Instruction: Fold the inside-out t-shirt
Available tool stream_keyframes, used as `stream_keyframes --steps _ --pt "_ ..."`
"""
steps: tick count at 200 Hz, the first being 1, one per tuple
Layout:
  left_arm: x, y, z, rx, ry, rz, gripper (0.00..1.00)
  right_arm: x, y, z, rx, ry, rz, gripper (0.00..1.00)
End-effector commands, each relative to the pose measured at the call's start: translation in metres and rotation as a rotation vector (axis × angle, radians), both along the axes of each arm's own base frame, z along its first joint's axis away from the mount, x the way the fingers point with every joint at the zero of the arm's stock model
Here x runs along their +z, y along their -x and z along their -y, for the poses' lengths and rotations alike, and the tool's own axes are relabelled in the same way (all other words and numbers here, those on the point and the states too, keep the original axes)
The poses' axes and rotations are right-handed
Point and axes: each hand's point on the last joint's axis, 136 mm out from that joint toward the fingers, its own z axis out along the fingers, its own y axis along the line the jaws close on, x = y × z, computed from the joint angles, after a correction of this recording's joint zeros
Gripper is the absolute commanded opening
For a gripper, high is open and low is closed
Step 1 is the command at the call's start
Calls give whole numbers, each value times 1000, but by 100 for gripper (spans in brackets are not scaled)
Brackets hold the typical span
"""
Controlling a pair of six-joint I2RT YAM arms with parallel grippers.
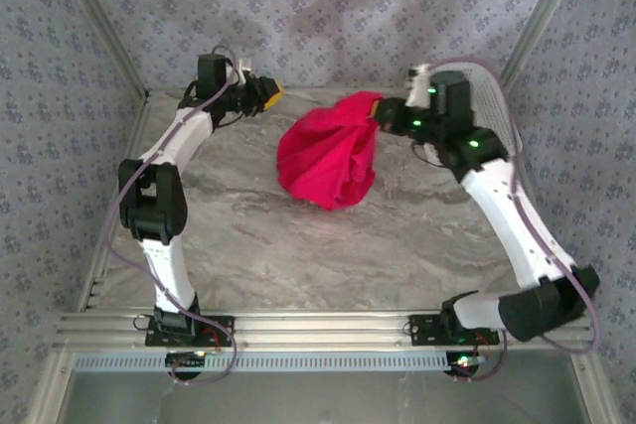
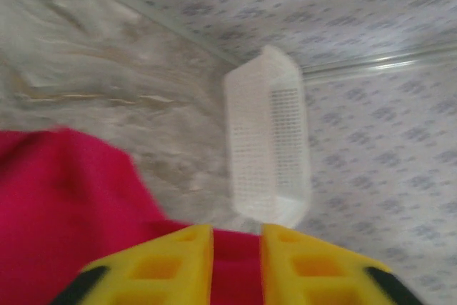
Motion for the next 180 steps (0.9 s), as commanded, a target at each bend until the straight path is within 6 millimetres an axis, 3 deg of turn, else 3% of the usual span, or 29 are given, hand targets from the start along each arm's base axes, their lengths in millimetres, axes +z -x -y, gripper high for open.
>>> stream_keyframes --steps 1,29,62,87,127,143,157,169,180 --pt "-46 25 -13 -41 -135 -49 41 -42 -2 9 13 -86 -179 0" --pt "-82 66 -11 -107 -169 -90 48 -56 -12 31 -35 -107 -207 0" --pt "-126 95 17 -205 -168 -142 50 -71 -13 50 -70 -95 -239 0" --pt "-143 93 41 -248 -181 -135 55 -73 -11 62 -101 -104 -237 0" --pt "-173 76 65 -271 -201 -171 55 -67 -8 61 -93 -122 -234 0" --pt "-183 73 70 -273 -199 -190 46 -62 -10 62 -99 -130 -226 0" --pt "-182 67 69 -261 -191 -191 21 -54 -13 61 -93 -136 -213 0" --pt "-168 60 64 -246 -182 -175 1 -45 -16 60 -89 -141 -200 0" --pt "-147 52 53 -216 -189 -148 0 -36 -16 60 -83 -142 -186 0"
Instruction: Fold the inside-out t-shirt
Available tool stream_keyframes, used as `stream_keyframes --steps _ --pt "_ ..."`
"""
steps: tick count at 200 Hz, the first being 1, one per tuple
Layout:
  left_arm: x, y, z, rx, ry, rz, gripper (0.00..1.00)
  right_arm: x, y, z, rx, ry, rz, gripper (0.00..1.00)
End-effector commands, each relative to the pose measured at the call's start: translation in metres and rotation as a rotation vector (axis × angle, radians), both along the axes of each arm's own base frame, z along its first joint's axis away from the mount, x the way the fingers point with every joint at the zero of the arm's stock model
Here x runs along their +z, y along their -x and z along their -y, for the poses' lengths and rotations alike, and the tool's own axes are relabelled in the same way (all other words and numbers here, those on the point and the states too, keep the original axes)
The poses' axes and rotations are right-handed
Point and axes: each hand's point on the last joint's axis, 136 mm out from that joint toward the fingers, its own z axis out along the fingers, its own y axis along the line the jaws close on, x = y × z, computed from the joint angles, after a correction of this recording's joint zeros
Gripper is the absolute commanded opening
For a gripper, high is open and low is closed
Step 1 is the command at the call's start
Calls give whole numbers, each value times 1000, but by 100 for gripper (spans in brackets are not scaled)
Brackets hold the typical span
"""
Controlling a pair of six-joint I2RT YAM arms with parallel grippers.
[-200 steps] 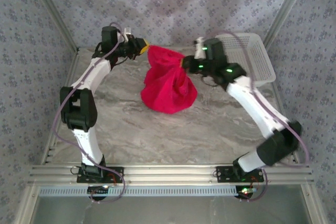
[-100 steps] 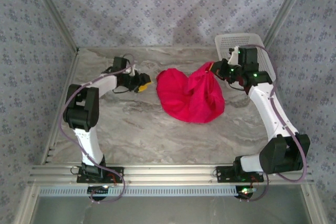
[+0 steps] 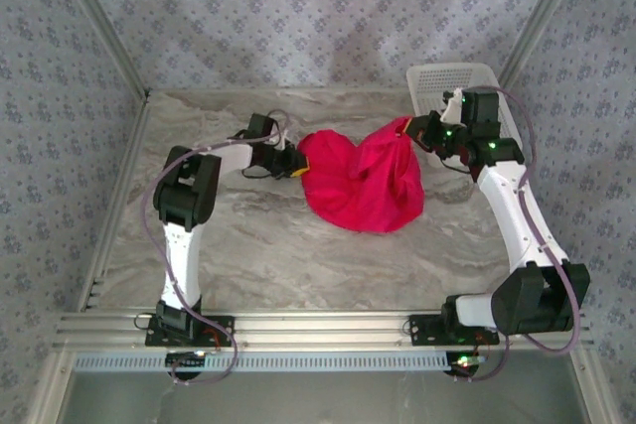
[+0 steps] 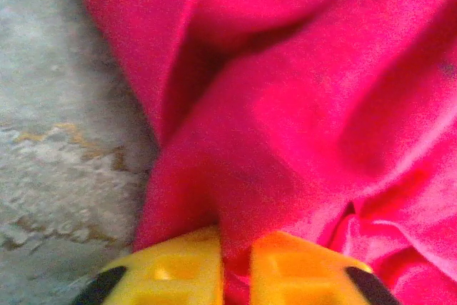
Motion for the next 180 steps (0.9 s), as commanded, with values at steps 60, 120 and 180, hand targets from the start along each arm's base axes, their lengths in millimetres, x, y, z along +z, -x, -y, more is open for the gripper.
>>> stream_keyframes --steps 60,120,180 --pt "239 -32 -122 301 -119 457 0 115 8 12 -26 -44 223 0" --pt "408 38 -160 368 -218 798 0 193 42 10 -41 -125 391 0" --pt "277 -11 -159 265 -416 557 0 60 4 14 -122 -66 132 0"
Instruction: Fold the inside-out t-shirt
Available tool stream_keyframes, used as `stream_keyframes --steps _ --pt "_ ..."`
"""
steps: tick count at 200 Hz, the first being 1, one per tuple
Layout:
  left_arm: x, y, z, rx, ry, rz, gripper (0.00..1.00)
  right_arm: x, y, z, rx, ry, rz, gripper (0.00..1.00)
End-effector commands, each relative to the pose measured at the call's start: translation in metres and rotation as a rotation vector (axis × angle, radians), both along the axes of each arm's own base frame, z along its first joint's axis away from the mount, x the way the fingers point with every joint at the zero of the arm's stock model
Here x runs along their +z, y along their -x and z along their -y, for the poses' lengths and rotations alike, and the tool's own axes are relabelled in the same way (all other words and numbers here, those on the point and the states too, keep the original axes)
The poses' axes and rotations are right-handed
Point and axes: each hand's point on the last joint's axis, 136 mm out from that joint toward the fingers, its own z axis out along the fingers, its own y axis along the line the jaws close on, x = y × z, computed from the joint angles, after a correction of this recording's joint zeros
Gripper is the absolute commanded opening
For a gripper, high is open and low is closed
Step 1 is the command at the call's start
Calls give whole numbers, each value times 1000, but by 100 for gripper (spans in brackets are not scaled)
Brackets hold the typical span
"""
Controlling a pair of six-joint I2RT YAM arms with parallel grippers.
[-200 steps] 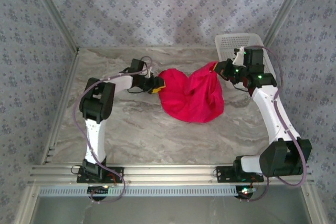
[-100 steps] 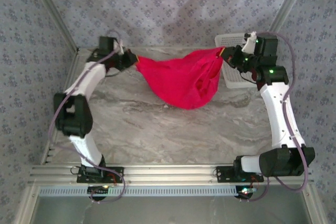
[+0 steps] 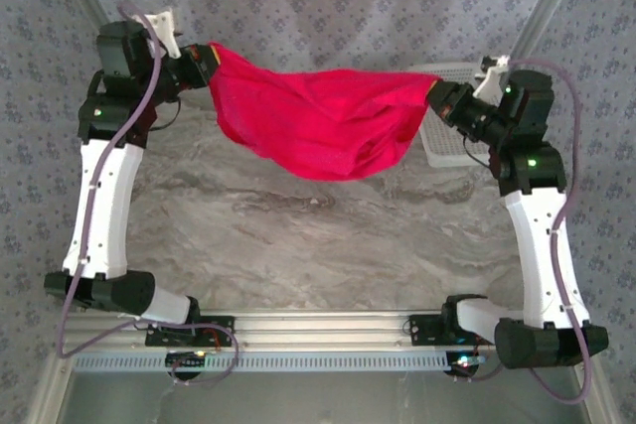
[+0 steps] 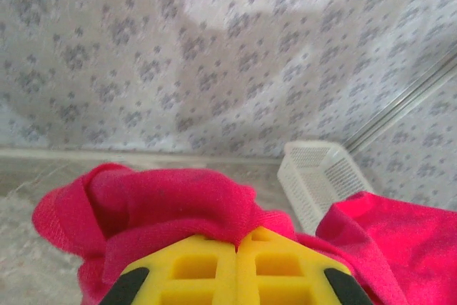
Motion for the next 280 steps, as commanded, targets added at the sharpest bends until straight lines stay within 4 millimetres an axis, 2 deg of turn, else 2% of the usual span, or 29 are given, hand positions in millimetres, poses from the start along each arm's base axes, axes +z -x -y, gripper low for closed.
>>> stream_keyframes --steps 1,12,24,32,38,43,49,63,72,89,102,135,167,181,193,197,242,280 --pt "-140 -44 -2 27 -141 -324 0 -74 -27 9 -75 27 -168 0" --pt "-183 -57 -5 51 -161 -408 0 -105 -33 12 -94 46 -239 0" --pt "-217 -63 -4 60 -152 -472 0 -128 -36 12 -95 54 -290 0" --pt "-227 -71 -3 70 -138 -469 0 -139 -37 10 -91 55 -314 0" --pt "-235 -73 -3 77 -135 -477 1 -140 -38 9 -89 57 -314 0" --pt "-242 -74 -3 83 -136 -486 5 -156 -35 9 -90 65 -348 0" --pt "-248 -75 -4 89 -140 -498 14 -161 -35 9 -94 73 -359 0" --pt "-256 -72 -4 83 -148 -531 26 -168 -34 9 -101 86 -371 0" --pt "-259 -66 -4 77 -159 -549 35 -170 -34 11 -111 95 -375 0" --pt "-268 -43 -5 76 -193 -587 37 -175 -34 20 -145 123 -389 0" --pt "-276 -22 -10 97 -223 -609 37 -180 -33 30 -184 143 -411 0" --pt "-319 41 -32 158 -247 -720 34 -185 -38 56 -268 131 -435 0" --pt "-344 69 -46 232 -139 -741 27 -180 -48 61 -270 119 -428 0" --pt "-352 74 -55 266 -89 -748 27 -181 -48 60 -266 117 -432 0" --pt "-358 73 -57 275 -37 -754 32 -181 -48 60 -264 118 -433 0" --pt "-360 72 -57 275 -17 -754 33 -168 -51 60 -265 116 -404 0" --pt "-369 51 -31 218 177 -706 37 -163 -52 58 -257 116 -393 0" --pt "-390 40 -16 184 192 -733 37 -166 -52 57 -248 112 -398 0"
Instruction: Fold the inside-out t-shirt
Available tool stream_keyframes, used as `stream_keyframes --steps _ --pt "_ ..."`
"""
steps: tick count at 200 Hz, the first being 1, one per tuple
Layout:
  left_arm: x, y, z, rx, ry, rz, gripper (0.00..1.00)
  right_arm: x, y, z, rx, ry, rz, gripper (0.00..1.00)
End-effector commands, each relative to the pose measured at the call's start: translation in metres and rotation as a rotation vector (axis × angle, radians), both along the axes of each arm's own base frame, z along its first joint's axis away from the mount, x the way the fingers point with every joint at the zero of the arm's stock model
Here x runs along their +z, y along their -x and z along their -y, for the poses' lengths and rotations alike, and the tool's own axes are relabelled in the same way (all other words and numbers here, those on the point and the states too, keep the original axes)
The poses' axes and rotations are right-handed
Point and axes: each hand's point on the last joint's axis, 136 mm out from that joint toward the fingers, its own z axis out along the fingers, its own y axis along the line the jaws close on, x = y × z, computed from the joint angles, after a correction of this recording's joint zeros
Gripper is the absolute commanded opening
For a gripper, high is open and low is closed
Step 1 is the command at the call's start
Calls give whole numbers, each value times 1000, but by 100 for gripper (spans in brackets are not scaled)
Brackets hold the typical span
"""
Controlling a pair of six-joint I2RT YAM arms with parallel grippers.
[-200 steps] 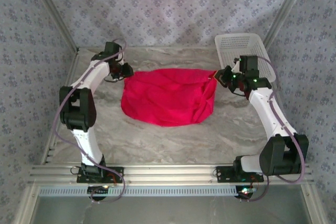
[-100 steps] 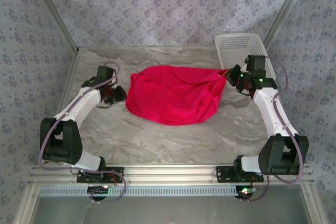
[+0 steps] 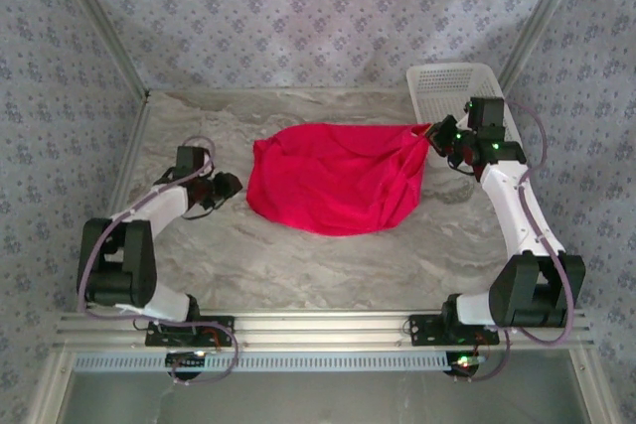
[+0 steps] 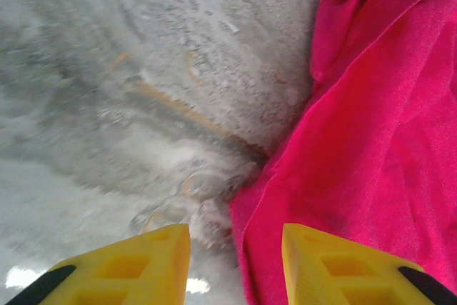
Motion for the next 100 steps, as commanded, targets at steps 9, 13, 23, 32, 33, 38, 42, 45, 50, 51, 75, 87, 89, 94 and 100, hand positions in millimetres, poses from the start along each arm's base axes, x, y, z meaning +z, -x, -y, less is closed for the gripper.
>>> stream_keyframes --steps 9,13,23,32,33,38,42,45,50,51,75,87,89,94,100 --pt "-8 -18 18 -21 66 28 36 12 -3 -1 12 0 31 0" --pt "-10 -20 19 -22 69 28 36 12 -3 -1 14 -1 31 0" --pt "-13 -23 23 -28 77 29 35 14 -3 -2 18 -2 35 0" --pt "-15 -26 26 -36 78 32 35 13 -3 -2 21 -2 32 0" --pt "-15 -26 27 -35 79 32 35 13 -3 -2 21 -2 32 0" --pt "-14 -28 28 -38 81 36 35 12 -4 -3 22 -2 32 0" --pt "-14 -29 30 -40 81 42 35 12 -4 -3 23 -2 30 0" --pt "-14 -30 31 -42 80 45 35 12 -4 -3 25 -3 29 0" --pt "-14 -30 33 -44 79 48 35 11 -4 -3 26 -3 28 0" --pt "-14 -31 33 -44 79 49 35 11 -4 -3 27 -3 28 0" --pt "-18 -32 36 -53 64 47 35 10 -3 -5 33 -10 24 0" --pt "-24 -34 36 -57 57 39 36 10 -4 -6 35 -13 25 0" --pt "-25 -35 36 -57 55 37 36 10 -4 -6 35 -13 26 0" --pt "-28 -35 37 -59 53 31 36 10 -4 -6 36 -14 25 0" --pt "-32 -37 37 -60 51 24 35 10 -5 -6 36 -15 25 0"
